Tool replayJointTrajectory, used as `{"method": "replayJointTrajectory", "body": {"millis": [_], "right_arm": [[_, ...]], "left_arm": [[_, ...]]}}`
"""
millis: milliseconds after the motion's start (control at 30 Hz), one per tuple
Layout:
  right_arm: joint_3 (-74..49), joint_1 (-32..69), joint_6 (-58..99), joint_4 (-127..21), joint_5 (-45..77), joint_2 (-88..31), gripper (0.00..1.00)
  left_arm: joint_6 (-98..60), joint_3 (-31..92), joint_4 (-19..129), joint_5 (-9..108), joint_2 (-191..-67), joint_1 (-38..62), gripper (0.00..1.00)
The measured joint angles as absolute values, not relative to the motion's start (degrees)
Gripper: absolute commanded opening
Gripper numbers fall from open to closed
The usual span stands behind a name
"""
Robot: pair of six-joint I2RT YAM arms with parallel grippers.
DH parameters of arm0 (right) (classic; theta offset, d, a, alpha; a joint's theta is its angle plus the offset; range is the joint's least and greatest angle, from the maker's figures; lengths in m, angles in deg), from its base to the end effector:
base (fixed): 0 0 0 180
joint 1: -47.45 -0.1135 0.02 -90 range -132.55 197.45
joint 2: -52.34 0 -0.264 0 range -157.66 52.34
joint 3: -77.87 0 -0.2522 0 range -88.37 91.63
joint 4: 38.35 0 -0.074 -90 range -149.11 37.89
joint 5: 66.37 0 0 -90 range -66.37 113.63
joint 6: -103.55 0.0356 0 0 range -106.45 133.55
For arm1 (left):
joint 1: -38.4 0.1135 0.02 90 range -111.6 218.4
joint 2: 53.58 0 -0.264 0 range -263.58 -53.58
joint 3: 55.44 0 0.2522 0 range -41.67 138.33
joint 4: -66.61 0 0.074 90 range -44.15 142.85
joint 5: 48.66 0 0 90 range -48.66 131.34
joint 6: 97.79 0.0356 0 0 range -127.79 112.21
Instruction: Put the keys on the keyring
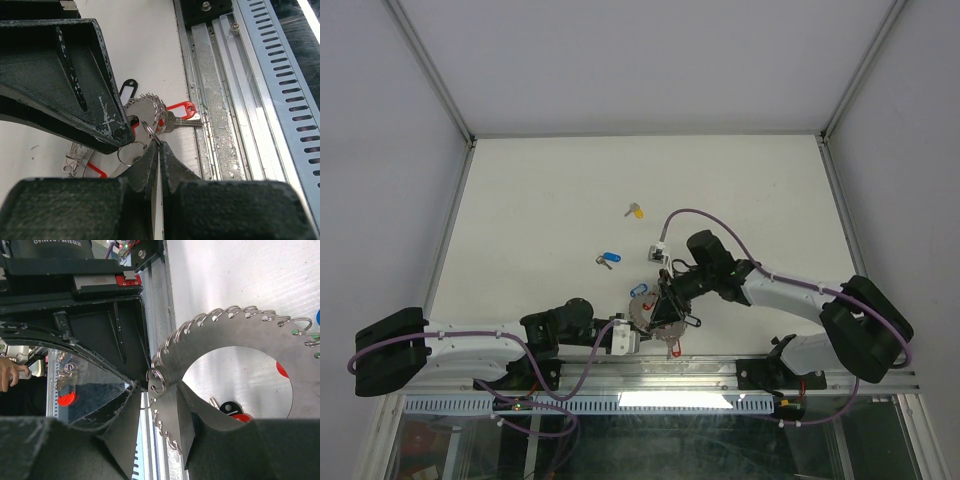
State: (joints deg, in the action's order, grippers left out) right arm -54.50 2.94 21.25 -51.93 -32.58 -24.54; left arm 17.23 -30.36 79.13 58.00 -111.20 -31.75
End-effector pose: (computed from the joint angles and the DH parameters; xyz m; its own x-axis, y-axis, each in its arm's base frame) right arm 0.1568 0.1956 0.1836 -0.5909 -0.4764 -0.6511 -0.7521 0.0335 0.6582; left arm 0.0559 -0.1848 0.1638 0.3145 0.3222 -0.8929 0.9486 -0.0710 0.3084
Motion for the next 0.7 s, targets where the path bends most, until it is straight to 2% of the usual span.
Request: {"method": "replayJointTrajectory", "body": {"millis": [300,533,600,700], "right_arm": [[-53.9,2.1,21.2,-51.2,-32.6,-26.2,0.37],[-53.9,1.1,21.2,-50.9,-32.9,-27.1,0.31],[-53.9,1.0,21.2,-50.9,-33.0,-27.1,0.28],[-53.9,0.9,21.2,-50.7,-33.1,-27.2,0.17]], "left_arm": [[17.4,-30.4,78.8,58.2,-111.2,-31.8,0.00],[17.4,-30.4,78.7,58.2,-111.2,-31.8,0.00],[17.4,-30.4,78.6,58.2,-111.2,-31.8,0.00],[17.4,-30.4,78.6,58.2,-111.2,-31.8,0.00]]}}
